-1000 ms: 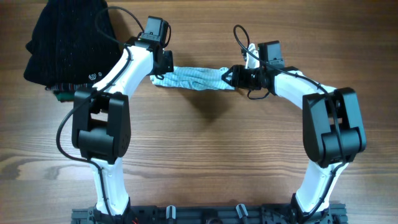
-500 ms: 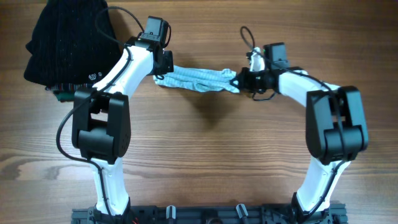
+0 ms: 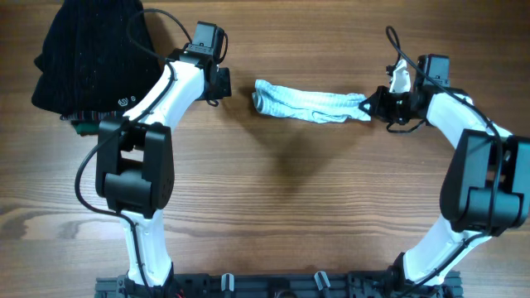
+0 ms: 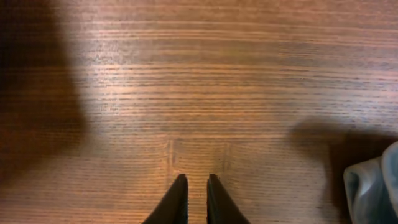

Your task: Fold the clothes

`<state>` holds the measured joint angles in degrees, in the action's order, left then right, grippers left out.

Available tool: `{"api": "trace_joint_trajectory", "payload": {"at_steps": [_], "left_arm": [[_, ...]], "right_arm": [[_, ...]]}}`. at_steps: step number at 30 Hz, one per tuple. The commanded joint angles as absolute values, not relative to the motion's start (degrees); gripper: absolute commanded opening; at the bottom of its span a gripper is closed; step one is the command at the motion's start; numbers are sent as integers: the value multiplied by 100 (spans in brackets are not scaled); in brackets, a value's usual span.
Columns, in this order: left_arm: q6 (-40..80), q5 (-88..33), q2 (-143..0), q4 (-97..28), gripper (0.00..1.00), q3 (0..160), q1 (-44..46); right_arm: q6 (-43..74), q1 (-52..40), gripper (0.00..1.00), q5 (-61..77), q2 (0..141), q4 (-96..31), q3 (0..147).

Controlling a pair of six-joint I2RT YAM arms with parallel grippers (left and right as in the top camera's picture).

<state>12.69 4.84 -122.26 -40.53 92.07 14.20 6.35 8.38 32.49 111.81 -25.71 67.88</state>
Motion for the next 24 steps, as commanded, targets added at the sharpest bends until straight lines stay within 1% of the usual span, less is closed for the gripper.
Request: {"api": "trace_joint_trajectory", "payload": {"at_steps": [1, 4, 10, 17, 20, 24], "left_arm": [[1221, 521, -12232, -4136, 9, 9183, 1437], [1240, 521, -12090, -4171, 6, 9183, 1435], [1238, 521, -11513, -4167, 6, 9183, 1435], [1238, 521, -11008, -4228, 8, 9183, 1437], [1238, 521, -10932, -4300, 8, 9183, 1437], [1238, 523, -10921, -4383, 4, 9183, 1437]], "right_arm": [[276, 729, 4, 3203, 10925, -2853, 7026], [200, 526, 4, 3315, 10798, -3052, 7231], [252, -172, 4, 3310, 10700, -3369, 7808], [635, -1090, 4, 3100, 10702, -2932, 7918], [716, -1426, 4, 2930, 10702, -2749, 7918], [794, -1721, 4, 2729, 10704, -2567, 7918]]}}
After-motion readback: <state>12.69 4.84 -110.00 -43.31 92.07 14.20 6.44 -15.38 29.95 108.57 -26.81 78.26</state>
